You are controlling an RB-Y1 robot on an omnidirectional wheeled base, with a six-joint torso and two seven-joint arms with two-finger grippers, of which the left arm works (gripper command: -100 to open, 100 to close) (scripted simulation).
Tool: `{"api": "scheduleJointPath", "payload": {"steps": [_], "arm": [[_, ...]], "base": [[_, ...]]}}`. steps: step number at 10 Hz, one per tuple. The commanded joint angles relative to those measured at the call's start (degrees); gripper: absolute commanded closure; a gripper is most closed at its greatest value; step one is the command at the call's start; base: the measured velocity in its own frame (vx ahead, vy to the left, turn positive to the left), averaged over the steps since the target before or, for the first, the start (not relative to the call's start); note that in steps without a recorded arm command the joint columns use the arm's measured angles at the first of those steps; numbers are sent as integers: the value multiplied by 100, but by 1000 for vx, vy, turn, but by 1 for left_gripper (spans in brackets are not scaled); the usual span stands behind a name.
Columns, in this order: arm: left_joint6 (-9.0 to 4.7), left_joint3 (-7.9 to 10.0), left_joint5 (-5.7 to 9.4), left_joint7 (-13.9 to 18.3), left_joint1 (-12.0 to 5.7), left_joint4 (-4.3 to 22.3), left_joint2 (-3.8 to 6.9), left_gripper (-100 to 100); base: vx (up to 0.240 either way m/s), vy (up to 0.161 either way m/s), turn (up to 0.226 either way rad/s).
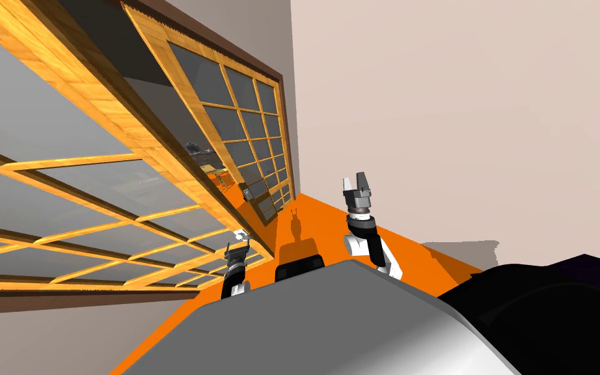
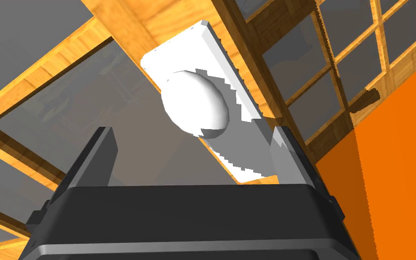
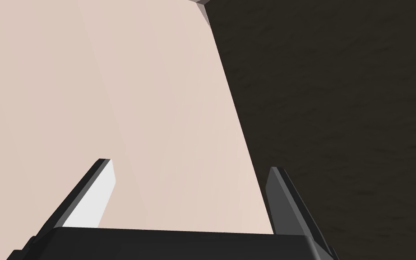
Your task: Pull the door open
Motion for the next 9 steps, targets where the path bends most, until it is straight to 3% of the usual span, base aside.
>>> {"api": "scheduleJointPath", "payload": {"steps": [1, 6, 9], "arm": [[6, -61, 85, 282, -12, -16, 7, -100], [31, -210, 294, 896, -47, -61, 22, -100], [54, -345, 484, 1420, -78, -102, 36, -100]], "base": [[-64, 29, -45], [-78, 32, -75], [-78, 24, -80]]}}
